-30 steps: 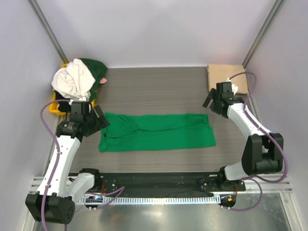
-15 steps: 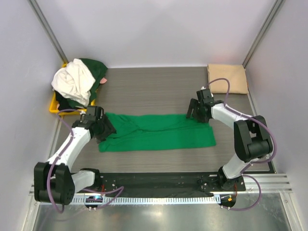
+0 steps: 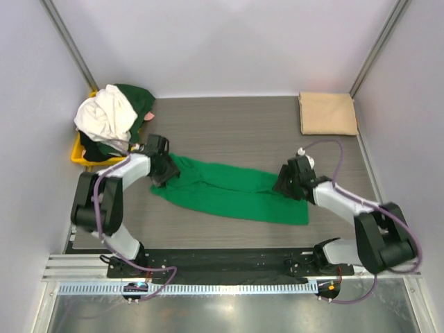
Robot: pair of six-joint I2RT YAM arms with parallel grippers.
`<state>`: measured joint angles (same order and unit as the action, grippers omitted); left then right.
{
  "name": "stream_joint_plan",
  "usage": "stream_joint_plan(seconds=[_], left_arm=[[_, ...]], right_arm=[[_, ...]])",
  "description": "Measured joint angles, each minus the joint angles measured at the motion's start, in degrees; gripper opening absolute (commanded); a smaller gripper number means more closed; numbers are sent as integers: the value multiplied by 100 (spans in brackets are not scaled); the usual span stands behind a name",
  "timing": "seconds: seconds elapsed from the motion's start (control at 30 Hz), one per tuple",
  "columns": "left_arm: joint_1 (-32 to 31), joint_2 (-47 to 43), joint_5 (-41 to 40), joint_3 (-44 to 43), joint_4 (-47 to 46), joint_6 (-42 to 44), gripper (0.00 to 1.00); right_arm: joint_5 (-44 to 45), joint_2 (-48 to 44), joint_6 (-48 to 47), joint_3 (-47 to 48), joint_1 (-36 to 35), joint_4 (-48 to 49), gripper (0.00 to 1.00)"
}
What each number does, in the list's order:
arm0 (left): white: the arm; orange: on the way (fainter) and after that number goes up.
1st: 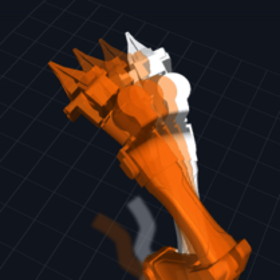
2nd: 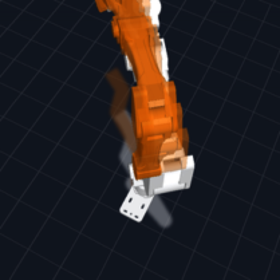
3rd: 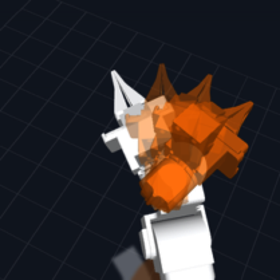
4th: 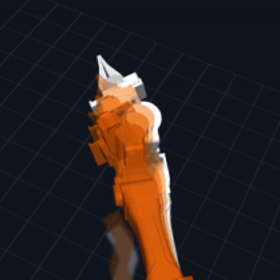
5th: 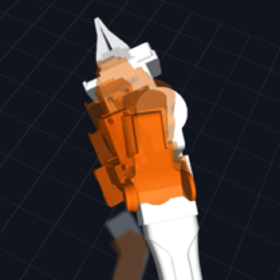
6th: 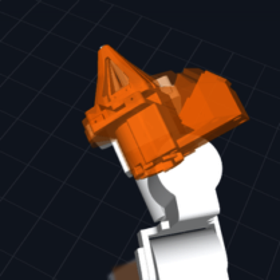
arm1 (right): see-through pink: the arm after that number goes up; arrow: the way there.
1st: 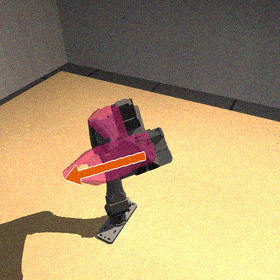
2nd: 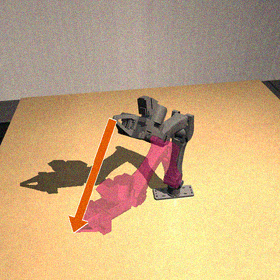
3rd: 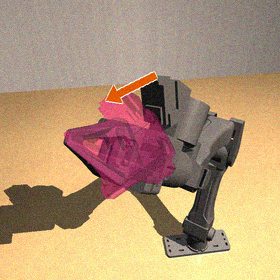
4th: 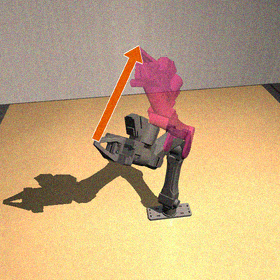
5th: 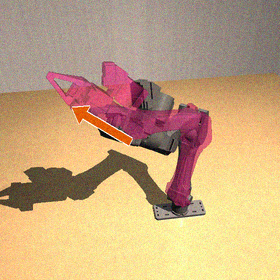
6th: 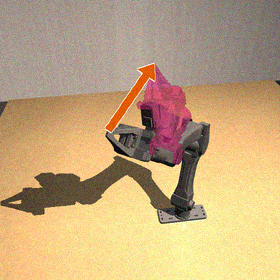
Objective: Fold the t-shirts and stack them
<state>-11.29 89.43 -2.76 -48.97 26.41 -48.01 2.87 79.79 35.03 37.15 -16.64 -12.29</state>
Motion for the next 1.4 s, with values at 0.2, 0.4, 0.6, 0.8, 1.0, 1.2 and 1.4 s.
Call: stream_joint_plan(seconds=[0.2, 0.4, 0.6, 0.8, 1.0, 1.2, 1.4], left_arm=[[-212, 2555, -66, -3237, 236, 203, 58], [-756, 5517, 118, -8616, 1495, 1220, 82], [-1322, 4240, 208, -8511, 1869, 1727, 91], [-1110, 697, -175, -5921, 1930, 1908, 89], [-1010, -2492, -455, -2922, 2046, 2052, 90], [-1034, -3899, -267, -981, 2544, 2144, 90], [-1034, -5403, -219, -101, 2323, 1996, 96]], right_arm=[[326, -2710, 1764, -1589, -2079, -544, 53], [1043, -3224, 2662, -920, -4577, -1182, 70], [2028, -1982, 2002, 957, -4732, -1698, 78], [2022, -717, 901, 2192, -3646, -1812, 79], [1458, 1298, -229, 3683, -2876, -1784, 79], [507, 3379, -1008, 5329, -2564, -1674, 79], [-205, 4806, -1207, 6559, -2142, -1722, 79]])
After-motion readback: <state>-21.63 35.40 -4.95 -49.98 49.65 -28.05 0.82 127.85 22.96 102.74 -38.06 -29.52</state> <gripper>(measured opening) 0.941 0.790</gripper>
